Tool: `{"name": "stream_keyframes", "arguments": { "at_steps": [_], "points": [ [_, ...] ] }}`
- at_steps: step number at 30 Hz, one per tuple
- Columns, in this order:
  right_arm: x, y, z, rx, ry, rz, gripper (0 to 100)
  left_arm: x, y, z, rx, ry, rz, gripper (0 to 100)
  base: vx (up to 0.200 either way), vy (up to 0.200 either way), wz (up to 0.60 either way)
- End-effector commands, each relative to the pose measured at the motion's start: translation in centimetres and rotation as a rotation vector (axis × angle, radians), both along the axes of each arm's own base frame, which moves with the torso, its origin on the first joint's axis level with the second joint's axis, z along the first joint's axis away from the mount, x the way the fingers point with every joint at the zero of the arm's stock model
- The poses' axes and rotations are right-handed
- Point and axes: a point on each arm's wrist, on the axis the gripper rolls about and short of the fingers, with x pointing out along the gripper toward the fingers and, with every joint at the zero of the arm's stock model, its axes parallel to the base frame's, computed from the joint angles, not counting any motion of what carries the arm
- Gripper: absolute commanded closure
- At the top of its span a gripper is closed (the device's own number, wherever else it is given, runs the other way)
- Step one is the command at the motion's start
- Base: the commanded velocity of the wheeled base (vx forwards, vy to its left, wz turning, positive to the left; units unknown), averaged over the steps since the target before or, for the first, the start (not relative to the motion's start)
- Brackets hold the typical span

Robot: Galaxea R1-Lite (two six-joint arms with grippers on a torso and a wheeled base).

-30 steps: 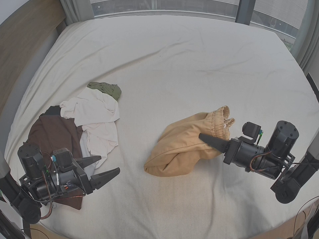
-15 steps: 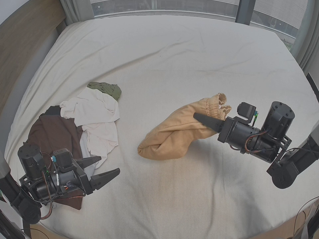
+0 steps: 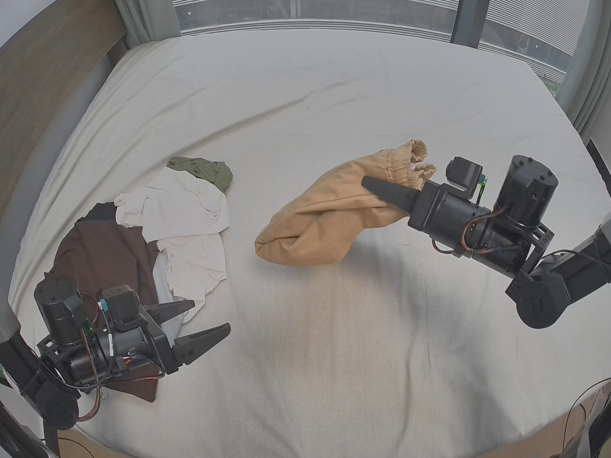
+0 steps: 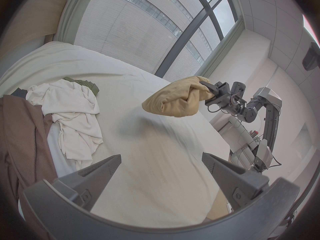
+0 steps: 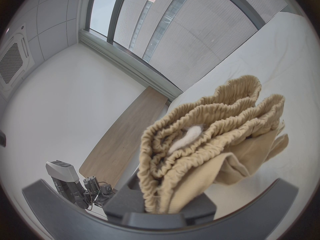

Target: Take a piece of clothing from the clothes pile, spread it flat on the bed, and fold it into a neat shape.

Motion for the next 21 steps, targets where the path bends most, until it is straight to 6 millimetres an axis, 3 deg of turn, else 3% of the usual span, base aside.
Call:
{"name": "stream_keyframes", "arguments": {
  "at_steps": [1,6,21],
  "points": [
    [1.2,0.4,2.1,0.018,-0.036,-0.001,100,0.0,0.0,0.0,0.0,0.002,-0.001,0,0.0,0.0,0.0],
    [3.0,0.7,2.8,0.012,-0.028,-0.015,100,-0.1,0.0,-0.1,0.0,0.004,-0.001,0,0.0,0.0,0.0],
    [7.6,3.1,2.3,0.006,-0.02,-0.006,100,-0.2,0.1,-0.2,0.002,0.014,0.001,0,0.0,0.0,0.0]
  ]
}}
